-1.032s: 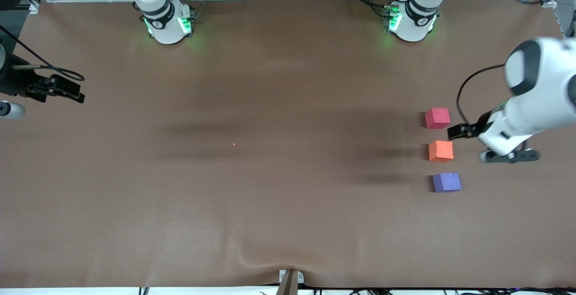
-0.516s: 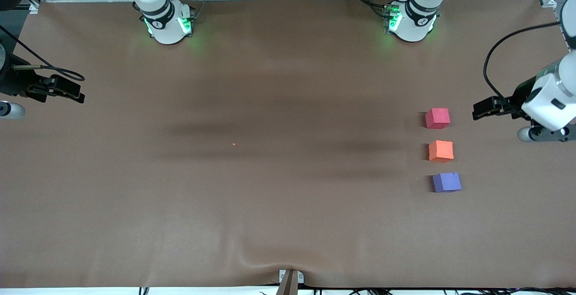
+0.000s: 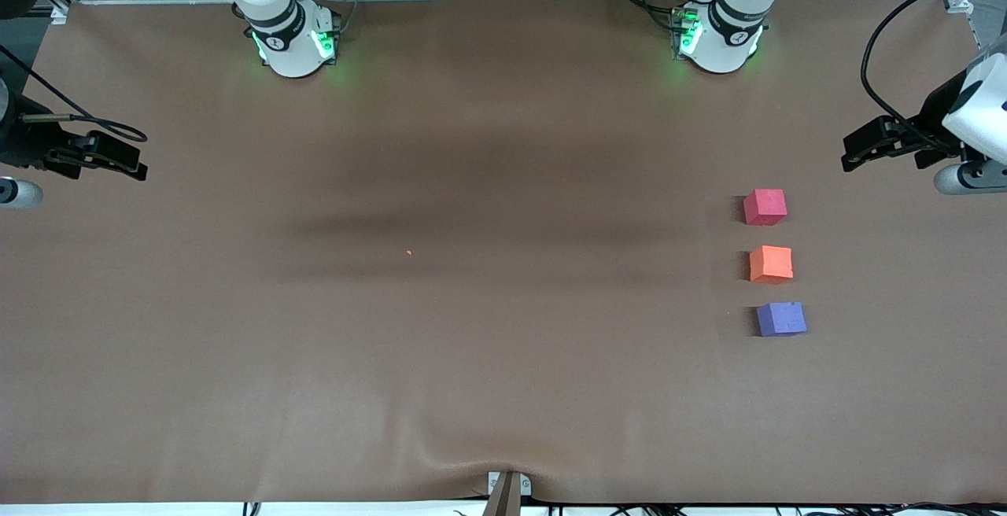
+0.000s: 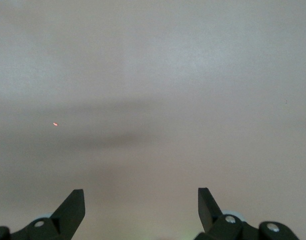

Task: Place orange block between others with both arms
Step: 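Open the left gripper and lift it off the orange cube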

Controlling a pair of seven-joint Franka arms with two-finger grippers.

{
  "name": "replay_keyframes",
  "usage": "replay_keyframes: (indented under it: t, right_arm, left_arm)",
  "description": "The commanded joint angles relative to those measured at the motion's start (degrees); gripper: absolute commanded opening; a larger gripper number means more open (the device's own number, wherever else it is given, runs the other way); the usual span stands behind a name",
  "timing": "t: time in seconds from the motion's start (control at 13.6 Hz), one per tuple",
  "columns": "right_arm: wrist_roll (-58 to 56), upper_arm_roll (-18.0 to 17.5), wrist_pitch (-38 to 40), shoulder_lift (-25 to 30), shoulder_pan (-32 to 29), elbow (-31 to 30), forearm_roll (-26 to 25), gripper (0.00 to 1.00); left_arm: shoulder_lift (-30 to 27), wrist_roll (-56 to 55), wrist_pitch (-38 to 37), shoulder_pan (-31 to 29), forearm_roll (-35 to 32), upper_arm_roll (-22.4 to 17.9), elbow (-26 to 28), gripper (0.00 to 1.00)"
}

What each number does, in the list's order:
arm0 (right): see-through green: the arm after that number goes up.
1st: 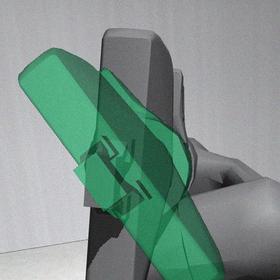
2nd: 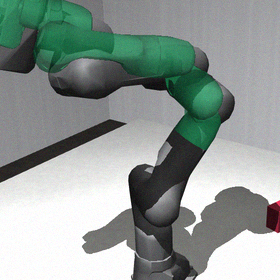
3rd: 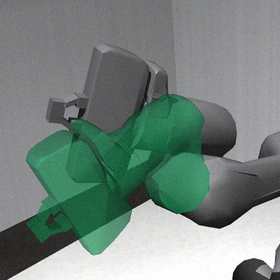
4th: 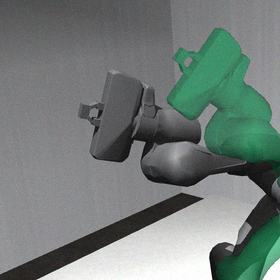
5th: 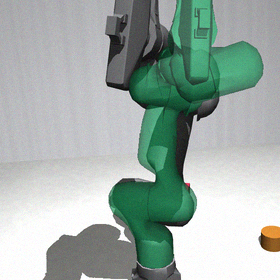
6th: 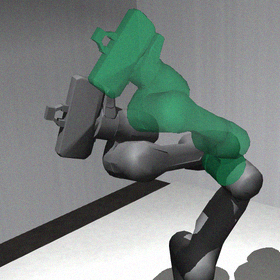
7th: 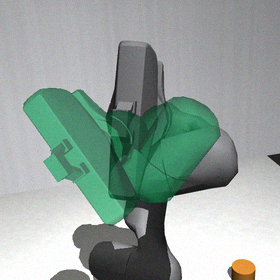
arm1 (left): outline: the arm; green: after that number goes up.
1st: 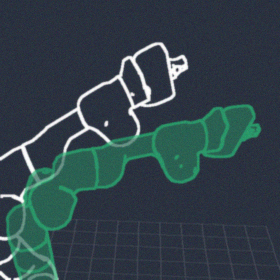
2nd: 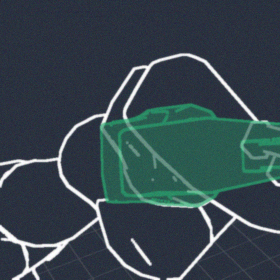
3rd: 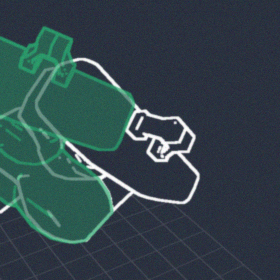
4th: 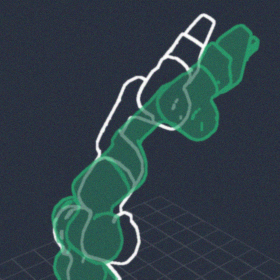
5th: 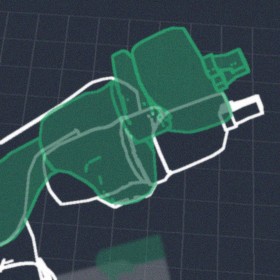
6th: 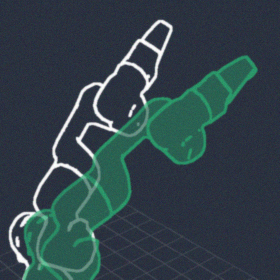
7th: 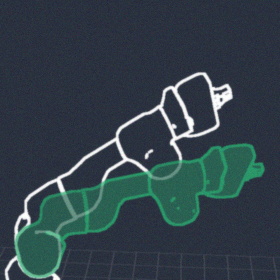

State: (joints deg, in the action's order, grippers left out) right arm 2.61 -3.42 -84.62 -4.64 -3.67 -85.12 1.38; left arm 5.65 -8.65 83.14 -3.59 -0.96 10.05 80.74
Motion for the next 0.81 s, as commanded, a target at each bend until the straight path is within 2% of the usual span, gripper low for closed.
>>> replay_keyframes:
  t: [0.0,0.15,0.37,0.59,0.74]
  right_arm:
    - [-0.68,-0.10,0.42,0.07,-0.20,0.21,0.64,1.00]
    - [-0.68,-0.10,0.33,0.07,-0.20,0.13,0.56,1.00]
    - [-0.77,-0.10,0.16,-0.02,-0.37,0.04,0.56,1.00]
    - [-0.86,-0.10,-0.11,-0.02,-0.55,-0.05,0.56,1.00]
    - [-0.86,-0.10,-0.11,-0.02,-0.55,-0.05,0.56,1.00]
  left_arm:
    - [-1.60,-0.58,-0.61,-0.55,0.09,0.23,0.47,1.00]
    - [-2.83,0.03,-0.43,-0.11,0.17,-0.56,2.13,1.00]
    - [-6.78,3.27,-0.17,1.56,0.26,-4.85,6.96,1.00]
    - [-10.73,3.37,2.89,2.78,0.26,-6.09,13.01,1.00]
    - [-11.62,3.37,3.79,4.20,0.26,-7.77,14.36,1.00]
